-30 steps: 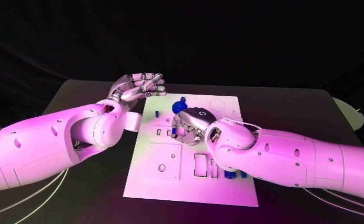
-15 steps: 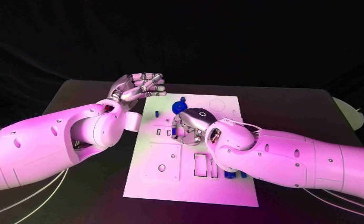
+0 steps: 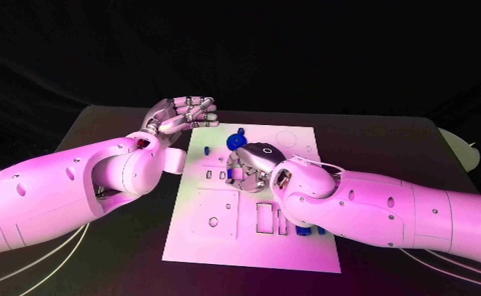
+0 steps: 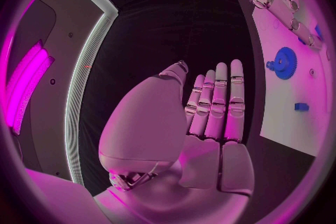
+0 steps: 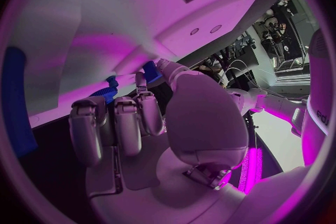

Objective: Assemble the parts on the task board

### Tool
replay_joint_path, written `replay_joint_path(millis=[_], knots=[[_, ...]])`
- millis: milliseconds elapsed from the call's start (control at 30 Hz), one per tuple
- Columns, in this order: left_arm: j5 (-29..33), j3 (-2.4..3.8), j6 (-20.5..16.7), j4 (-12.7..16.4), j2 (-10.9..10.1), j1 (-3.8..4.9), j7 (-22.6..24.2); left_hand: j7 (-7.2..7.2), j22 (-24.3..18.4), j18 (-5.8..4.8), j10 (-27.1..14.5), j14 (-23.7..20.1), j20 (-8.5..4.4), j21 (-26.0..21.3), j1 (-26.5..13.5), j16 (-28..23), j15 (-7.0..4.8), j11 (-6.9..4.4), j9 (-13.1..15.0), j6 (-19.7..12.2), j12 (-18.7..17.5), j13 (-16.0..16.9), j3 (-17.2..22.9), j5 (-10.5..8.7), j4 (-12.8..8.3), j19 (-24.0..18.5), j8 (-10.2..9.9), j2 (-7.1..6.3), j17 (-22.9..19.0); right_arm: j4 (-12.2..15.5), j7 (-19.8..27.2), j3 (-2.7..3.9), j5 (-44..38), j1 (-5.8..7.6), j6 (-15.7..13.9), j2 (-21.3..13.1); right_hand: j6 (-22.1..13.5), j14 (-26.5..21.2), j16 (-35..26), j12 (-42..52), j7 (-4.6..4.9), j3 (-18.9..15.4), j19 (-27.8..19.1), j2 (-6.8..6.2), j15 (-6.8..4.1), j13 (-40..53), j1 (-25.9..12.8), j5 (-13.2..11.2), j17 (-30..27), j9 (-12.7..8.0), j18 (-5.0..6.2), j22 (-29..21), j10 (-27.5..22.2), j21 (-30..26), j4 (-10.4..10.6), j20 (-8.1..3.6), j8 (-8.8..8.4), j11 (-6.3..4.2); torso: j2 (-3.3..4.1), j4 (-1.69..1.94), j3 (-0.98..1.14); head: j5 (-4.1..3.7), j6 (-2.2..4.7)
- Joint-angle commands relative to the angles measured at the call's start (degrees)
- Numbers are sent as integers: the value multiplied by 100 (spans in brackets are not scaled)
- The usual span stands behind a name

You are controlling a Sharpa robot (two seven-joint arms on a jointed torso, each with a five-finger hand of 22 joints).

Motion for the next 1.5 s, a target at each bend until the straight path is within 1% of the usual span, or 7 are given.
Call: replay_joint_path(millis=[33,800,967,1033,1200,1333,1500], knots=[[-23,4,102,17,1,6,31,-12,-8,80,29,-17,5,-37,35,-23,21,-7,-9,-5,-19,-3,37,-38,-11,31,-38,-26,5,7,-41,-2,-92,-6,-134,-5,-75,562,-18,-62,3,-93,589,-64,56,495,-33,-106,1292,-15,-82,1510,-88,31,55,50,-36,21,0,2,-2,-3,7],[-1650,3,488,-296,46,5,-1331,-169,162,89,679,944,-311,440,-871,524,-283,-234,49,224,82,92,-481,-80,26,829,46,-100,542,749,2042,54,1755,398,-1480,-1006,-252,547,-38,-146,82,-953,587,263,126,382,487,-150,1235,-116,-81,1508,-212,28,243,127,-145,94,-66,-34,10,45,70],[-2531,3,816,-412,62,6,-2124,-379,646,82,1596,2146,-705,1365,-993,2058,-648,-546,203,681,534,366,-584,-78,5,1683,245,-38,1673,1014,2324,72,2618,629,-1394,-1581,-181,550,-34,-137,67,-928,589,265,117,387,534,-58,1248,-103,-82,1510,-209,31,248,119,-98,82,-113,-63,20,73,48],[-2922,4,1012,-424,57,8,-2466,-449,1041,31,1750,2376,-841,1971,-1107,3975,-733,-622,285,744,771,616,-663,-73,24,1718,273,-7,3655,1078,2351,76,2841,705,-1354,-1791,-160,551,-33,-135,60,-917,589,270,111,387,538,1,1251,-99,-82,1510,-208,31,261,114,-80,76,-134,-80,27,93,53],[-3994,5,1670,-421,83,87,-3445,-644,4267,-290,1388,2820,-919,4702,-1854,6324,-845,-789,887,627,2746,2401,-1046,-57,7,1981,746,298,6239,1153,2324,81,3289,842,-1253,-2229,-143,550,-34,-135,55,-919,589,269,107,385,522,23,1249,-95,-82,1510,-208,31,275,111,-66,72,-186,-88,52,128,28],[-4782,5,2099,-418,171,187,-4123,-666,5444,-435,1354,3043,-959,5522,-1881,6795,-885,-832,1323,527,4836,4468,-1187,-55,55,2218,1151,451,6888,1124,2270,82,3479,884,-1185,-2418,-134,550,-35,-135,52,-920,589,266,105,384,514,54,1246,-92,-82,1510,-208,31,280,108,-57,68,-216,-82,73,160,-4],[-5406,4,2468,-464,359,282,-4756,-730,6093,-538,1640,3148,-978,5898,-1824,7016,-933,-878,1636,521,5876,5539,-1292,-36,52,2454,1452,488,7212,1054,2191,82,3571,905,-1123,-2523,-126,547,-39,-147,47,-920,589,263,100,371,504,98,1235,-90,-82,1510,-218,31,283,105,-46,64,-241,-79,84,178,-34]])
